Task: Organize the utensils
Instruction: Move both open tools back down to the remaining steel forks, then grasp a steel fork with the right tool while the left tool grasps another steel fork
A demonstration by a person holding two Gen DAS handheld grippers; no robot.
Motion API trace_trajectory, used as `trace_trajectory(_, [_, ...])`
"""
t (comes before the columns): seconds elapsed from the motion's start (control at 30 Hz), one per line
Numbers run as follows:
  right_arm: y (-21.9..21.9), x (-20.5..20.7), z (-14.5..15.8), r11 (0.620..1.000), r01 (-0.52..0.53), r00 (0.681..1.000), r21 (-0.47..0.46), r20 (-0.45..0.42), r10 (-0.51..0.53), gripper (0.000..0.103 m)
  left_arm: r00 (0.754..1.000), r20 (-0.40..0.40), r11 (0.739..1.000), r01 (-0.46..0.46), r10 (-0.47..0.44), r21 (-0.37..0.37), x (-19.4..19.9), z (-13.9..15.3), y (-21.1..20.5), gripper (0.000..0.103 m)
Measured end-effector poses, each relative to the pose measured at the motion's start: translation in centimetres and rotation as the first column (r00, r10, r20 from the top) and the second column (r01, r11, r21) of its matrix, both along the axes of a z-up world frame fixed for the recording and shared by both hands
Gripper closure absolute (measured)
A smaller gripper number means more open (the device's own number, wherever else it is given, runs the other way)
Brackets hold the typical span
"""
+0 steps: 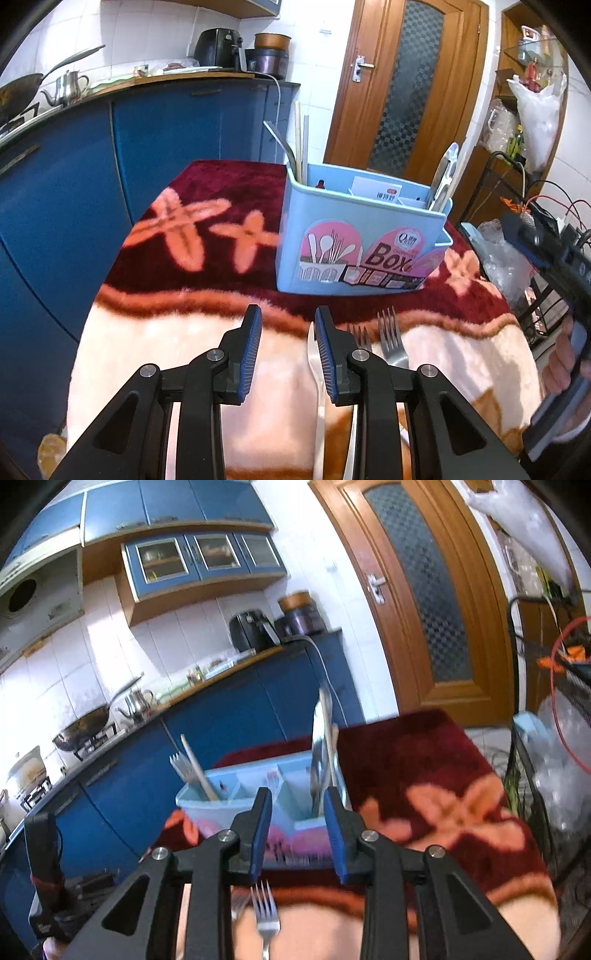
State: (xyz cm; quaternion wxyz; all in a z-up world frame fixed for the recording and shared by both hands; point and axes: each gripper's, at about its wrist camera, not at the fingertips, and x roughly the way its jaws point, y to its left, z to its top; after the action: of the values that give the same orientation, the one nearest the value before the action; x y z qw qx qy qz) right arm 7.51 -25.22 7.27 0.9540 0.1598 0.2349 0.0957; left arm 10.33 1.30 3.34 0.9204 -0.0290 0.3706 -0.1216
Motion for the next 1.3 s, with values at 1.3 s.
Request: trace_trajectory(1.3, [8.0, 3.4, -8.8, 0.952, -0.264, 0.913, -0.157, -0.358, 0.194, 0.077, 0.992, -0.121, 1.0, -0.02, 0.021, 0.016, 0.4, -4.0, 0.8, 0.072])
